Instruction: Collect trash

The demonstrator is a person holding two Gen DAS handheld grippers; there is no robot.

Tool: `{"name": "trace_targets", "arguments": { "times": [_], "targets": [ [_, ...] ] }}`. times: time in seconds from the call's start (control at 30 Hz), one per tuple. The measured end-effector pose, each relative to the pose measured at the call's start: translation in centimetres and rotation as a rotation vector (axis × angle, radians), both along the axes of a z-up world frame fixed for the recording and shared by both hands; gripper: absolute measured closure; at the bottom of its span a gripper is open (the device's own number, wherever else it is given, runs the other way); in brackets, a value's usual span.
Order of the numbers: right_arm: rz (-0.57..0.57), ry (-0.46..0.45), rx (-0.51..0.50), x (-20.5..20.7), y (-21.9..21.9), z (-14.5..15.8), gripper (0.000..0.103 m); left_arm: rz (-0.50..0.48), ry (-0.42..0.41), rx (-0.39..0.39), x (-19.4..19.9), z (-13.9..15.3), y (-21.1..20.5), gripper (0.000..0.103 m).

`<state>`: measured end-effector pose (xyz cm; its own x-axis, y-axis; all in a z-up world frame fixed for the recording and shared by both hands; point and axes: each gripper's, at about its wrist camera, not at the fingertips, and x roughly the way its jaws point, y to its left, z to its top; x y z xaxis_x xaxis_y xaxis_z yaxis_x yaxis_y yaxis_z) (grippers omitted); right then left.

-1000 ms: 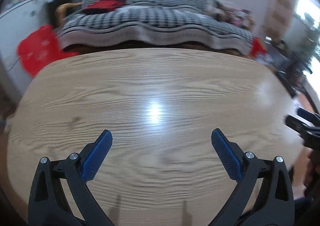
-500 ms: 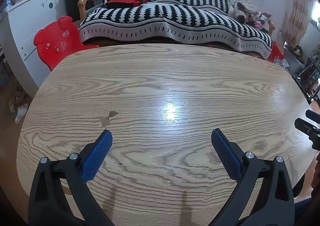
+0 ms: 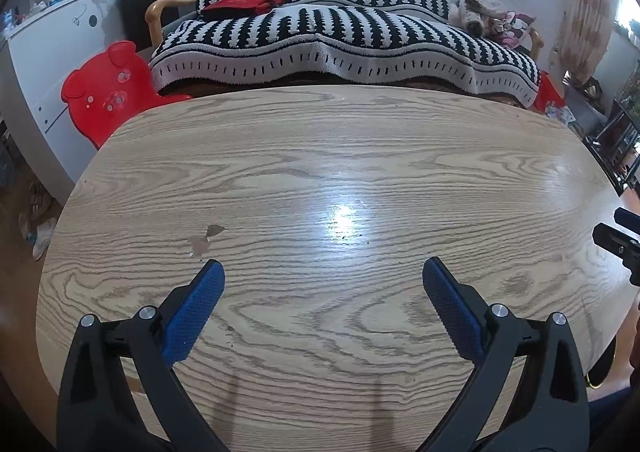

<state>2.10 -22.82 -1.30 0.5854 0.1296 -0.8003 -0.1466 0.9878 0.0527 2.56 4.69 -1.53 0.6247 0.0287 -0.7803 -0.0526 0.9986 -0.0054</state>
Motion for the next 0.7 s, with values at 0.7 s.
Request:
{"name": "trace_targets", "arguments": {
  "times": [0.7],
  "targets": [
    [-0.007, 0.002, 0.002, -0.11, -0.80, 0.17, 0.007, -0.008, 0.005, 0.010, 0.08, -0.01, -0.32, 0.007]
  ]
}}
